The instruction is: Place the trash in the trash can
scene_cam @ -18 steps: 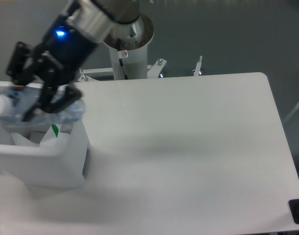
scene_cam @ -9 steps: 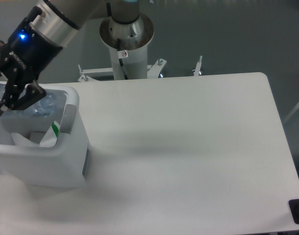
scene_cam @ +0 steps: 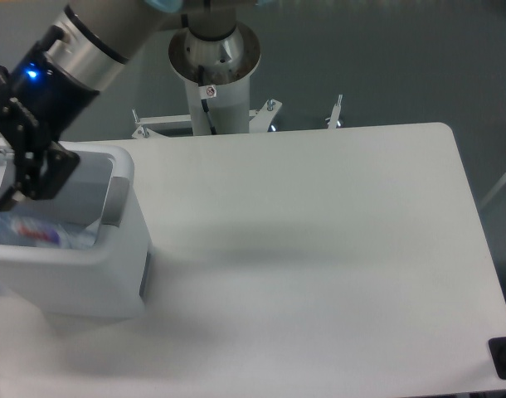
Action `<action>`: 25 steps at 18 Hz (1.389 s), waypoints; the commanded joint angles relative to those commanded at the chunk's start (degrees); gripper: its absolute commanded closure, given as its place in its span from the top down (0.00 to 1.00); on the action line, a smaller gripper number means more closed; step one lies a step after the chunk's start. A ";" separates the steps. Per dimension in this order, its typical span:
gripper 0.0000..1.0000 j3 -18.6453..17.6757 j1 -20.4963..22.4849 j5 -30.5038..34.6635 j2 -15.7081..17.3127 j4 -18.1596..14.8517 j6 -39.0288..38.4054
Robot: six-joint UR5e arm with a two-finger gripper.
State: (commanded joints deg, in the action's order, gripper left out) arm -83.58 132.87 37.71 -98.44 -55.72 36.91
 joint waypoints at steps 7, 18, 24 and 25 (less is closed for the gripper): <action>1.00 -0.88 11.78 2.36 -3.86 0.61 0.88; 1.00 -3.34 23.05 15.09 -7.03 0.53 18.09; 1.00 -3.52 22.70 40.40 -10.44 0.17 22.15; 1.00 -3.43 22.35 42.95 -11.15 0.09 22.15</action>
State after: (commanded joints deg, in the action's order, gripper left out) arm -87.01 155.22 80.66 -109.59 -55.63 59.06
